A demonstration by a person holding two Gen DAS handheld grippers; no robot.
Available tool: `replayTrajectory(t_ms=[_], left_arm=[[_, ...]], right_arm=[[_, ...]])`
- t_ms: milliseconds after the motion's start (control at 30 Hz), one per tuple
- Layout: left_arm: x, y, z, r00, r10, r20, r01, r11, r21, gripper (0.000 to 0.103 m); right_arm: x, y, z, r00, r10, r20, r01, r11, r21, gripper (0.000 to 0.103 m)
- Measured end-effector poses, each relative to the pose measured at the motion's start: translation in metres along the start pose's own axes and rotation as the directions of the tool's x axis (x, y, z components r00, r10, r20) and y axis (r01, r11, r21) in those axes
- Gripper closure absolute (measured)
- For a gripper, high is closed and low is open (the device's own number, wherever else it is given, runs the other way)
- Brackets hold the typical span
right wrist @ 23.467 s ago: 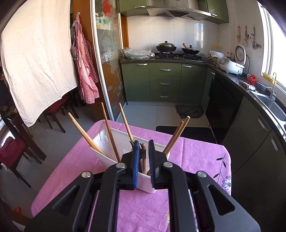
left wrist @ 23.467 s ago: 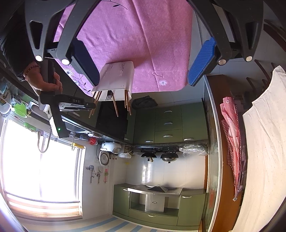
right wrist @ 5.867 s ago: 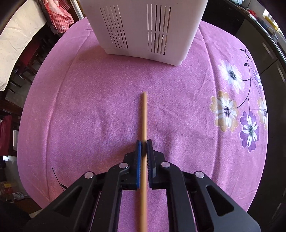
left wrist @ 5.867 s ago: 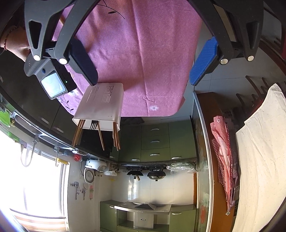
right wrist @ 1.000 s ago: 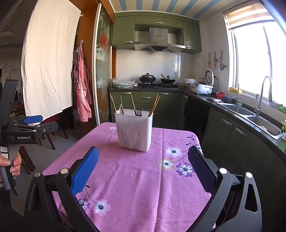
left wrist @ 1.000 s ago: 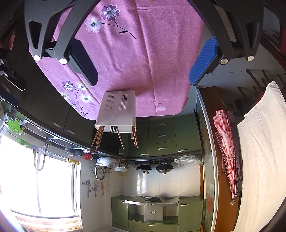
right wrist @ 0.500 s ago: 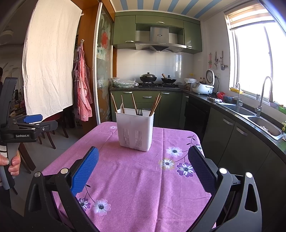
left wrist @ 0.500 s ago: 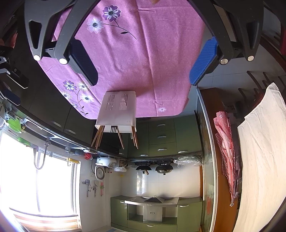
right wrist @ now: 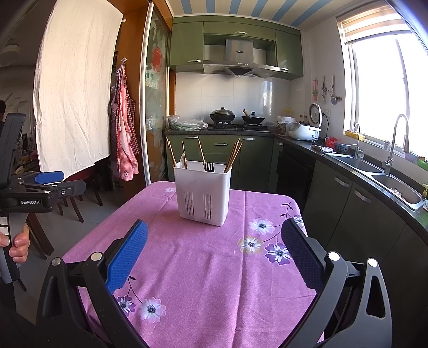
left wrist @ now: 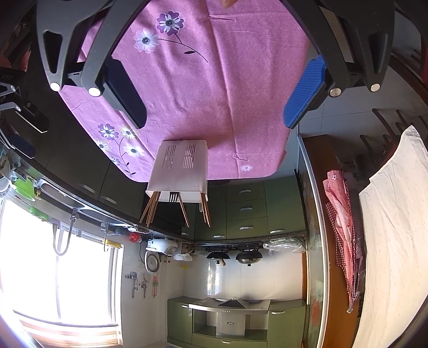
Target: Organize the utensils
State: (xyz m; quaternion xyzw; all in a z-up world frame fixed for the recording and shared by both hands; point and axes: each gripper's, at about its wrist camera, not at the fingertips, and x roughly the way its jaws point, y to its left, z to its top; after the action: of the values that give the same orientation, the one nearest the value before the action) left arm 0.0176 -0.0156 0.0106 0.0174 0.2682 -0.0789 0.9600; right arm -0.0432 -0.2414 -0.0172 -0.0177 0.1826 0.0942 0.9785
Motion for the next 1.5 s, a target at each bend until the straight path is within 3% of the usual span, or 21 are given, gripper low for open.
replayTrajectory(t_ms=[900,1500], left_arm=[[0.008,-0.009,-0.001,0.999,0.002,-0.039,-0.001,0.999,0.039,0.006],[0.005,-0.010,-0.004,1.000,-0.004,0.002,0.004,0.999,0.051,0.006]], right_arm=[[0.007,0.001,-0.008,1.000,0.011,-0.017,-0.011,1.000,-0.006,0.005],[0.012,-0.002,-0.009,0.999,0.013,-0.033,-0.013,1.000,-0.006,0.005]])
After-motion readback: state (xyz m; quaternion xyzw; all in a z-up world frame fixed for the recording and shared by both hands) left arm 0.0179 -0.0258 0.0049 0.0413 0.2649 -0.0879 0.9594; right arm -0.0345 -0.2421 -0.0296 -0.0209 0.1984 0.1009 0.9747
